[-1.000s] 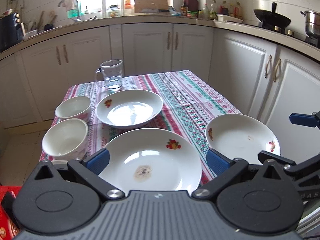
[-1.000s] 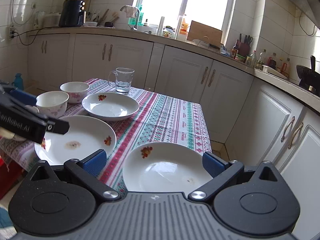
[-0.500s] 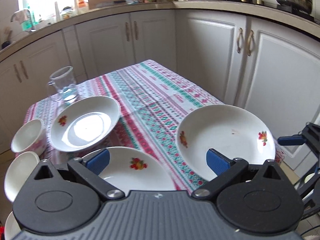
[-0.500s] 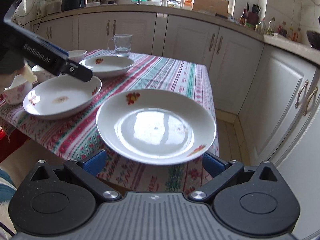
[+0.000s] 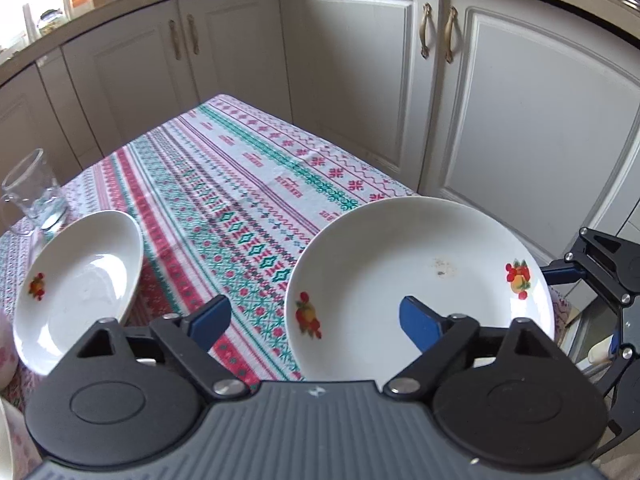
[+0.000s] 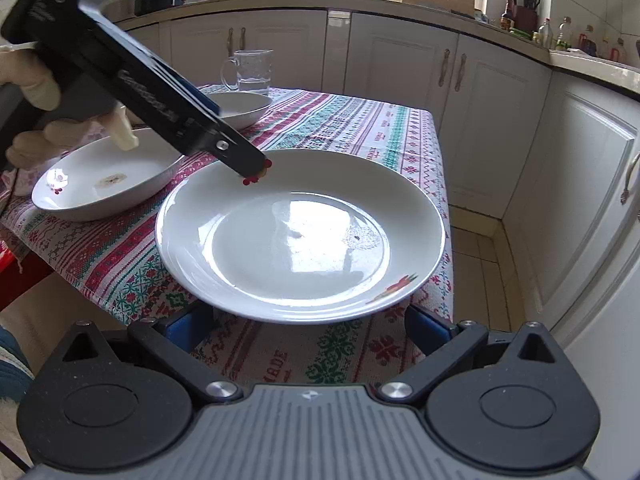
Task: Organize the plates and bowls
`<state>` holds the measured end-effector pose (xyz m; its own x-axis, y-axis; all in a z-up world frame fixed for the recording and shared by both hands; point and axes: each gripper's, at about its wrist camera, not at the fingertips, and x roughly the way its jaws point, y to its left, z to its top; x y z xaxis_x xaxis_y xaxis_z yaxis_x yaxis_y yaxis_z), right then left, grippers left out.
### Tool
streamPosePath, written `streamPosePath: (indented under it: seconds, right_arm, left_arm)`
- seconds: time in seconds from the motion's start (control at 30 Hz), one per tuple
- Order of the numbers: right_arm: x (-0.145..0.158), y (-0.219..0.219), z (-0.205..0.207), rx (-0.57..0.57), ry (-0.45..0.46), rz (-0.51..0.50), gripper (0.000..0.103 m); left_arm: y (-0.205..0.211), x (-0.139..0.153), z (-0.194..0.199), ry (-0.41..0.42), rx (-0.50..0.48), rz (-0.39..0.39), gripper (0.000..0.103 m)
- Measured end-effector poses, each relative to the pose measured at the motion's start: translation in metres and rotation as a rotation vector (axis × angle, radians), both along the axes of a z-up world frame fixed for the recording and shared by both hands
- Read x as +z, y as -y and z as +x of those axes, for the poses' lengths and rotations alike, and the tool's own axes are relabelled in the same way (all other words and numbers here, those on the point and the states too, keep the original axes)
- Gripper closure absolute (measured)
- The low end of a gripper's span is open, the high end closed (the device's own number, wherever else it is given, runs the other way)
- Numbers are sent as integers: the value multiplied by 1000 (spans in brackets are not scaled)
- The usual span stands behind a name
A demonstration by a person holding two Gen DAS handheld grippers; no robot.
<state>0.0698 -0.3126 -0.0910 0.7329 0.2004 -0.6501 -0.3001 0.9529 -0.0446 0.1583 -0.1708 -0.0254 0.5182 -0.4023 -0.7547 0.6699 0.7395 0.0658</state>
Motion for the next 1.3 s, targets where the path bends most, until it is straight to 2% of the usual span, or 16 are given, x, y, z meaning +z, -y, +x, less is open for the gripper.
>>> streamPosePath:
  seconds: [0.17,0.3,0.4,0.9,1.07,1.3]
  right_arm:
    - [-2,5,4,31,-1,24,0]
    - [-2,6,5,46,-3,27,0]
    - [-2,6,5,59,-1,23,0]
    - [3,5,9,92,-23,9,0]
    - [9,7,15,100,-28,21,0]
    - [14,6,33,123,-10,-20,0]
  left_arm:
    - [12,-12,19,-64,-31,17,24]
    - [19,-21,30,-119,-53,31,36]
    - [23,-23,34,-145,-68,37,40]
    - [27,-22,44,-184,-78,16,41]
    - [22,-16,50,-164,-60,-5,41]
    - [19,-7,66,-118,-39,-30,41]
